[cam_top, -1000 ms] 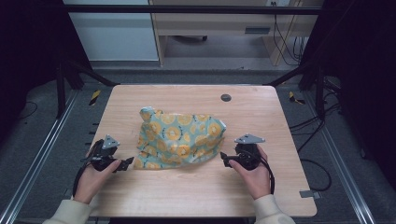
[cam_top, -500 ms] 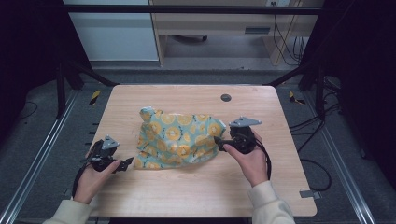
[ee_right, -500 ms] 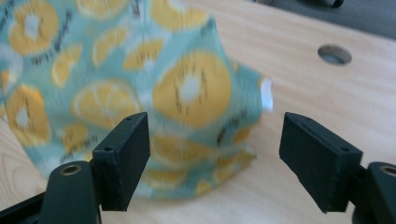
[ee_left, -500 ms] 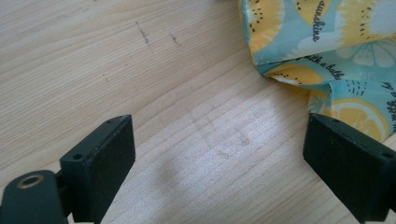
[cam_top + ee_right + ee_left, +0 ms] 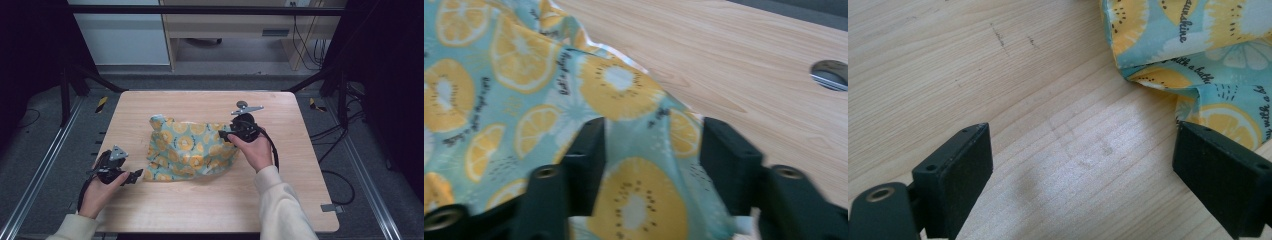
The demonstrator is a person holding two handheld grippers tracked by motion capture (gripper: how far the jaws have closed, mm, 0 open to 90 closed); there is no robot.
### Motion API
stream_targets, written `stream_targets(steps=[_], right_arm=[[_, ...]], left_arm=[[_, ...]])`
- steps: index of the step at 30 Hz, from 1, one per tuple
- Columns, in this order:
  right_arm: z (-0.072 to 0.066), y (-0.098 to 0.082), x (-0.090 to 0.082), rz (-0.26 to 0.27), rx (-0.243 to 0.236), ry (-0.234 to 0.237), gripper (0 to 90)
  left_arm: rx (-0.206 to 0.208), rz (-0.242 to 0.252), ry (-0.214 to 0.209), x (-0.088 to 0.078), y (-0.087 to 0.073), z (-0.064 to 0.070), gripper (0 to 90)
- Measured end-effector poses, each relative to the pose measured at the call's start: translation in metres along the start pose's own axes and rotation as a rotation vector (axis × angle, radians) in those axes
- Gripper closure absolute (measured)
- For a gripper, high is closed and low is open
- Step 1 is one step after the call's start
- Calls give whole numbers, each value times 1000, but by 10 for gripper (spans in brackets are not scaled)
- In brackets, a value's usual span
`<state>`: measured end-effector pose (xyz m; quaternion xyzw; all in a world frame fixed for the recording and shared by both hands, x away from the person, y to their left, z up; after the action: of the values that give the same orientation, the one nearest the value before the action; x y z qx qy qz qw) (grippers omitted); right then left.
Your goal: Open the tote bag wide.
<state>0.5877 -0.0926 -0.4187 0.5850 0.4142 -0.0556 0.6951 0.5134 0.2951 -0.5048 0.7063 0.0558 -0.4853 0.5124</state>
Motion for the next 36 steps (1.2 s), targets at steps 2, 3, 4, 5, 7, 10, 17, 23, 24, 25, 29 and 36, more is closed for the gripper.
stream_targets(steps=[2, 3, 4, 5, 7, 10, 17, 23, 24, 25, 29, 36], right_arm=[[-4, 1, -2, 5, -21, 8, 720], [-7, 1, -4, 5, -35, 7, 777], [-9, 1, -6, 12, -44, 12, 826], [-12, 2, -10, 23, -51, 18, 856], [-18, 4, -19, 69, -70, 35, 891], [-31, 8, -37, 133, -97, 62, 898], [-63, 2, -78, 232, -164, 129, 900], [-84, -14, -98, 252, -218, 167, 900], [-87, -16, -99, 251, -225, 176, 900], [-89, -18, -100, 247, -234, 181, 900], [-97, -30, -101, 234, -256, 198, 900], [-104, -62, -84, 171, -261, 219, 900]], left_arm=[[0, 0, 1, 0, 0, 0, 90], [0, 0, 1, 0, 0, 0, 91], [1, 0, 2, -1, 0, 0, 91], [-1, 0, 2, -1, 0, 0, 91], [-6, -5, 0, -1, 0, 0, 94], [-7, -13, -3, -1, 0, 0, 96], [-4, -8, 11, -1, 0, 0, 96], [-5, -7, 18, -1, -1, -1, 96], [-5, -8, 18, -2, -1, -1, 96], [-5, -8, 18, -2, -1, -1, 96], [-8, -8, 19, -2, -1, -2, 96], [-9, 2, 28, -5, 0, -1, 99]])
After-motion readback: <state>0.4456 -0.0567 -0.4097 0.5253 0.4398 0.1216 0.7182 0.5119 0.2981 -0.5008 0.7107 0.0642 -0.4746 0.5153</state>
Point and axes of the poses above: each handheld gripper's, and its own axes: x roughly forward along the jaws, y roughly out of its top, z roughly to its right, the point moved 4 cm from there along x, roughly forward along the jaws, and after that the axes turned 8 degrees about -y, right-handed, at the moved point
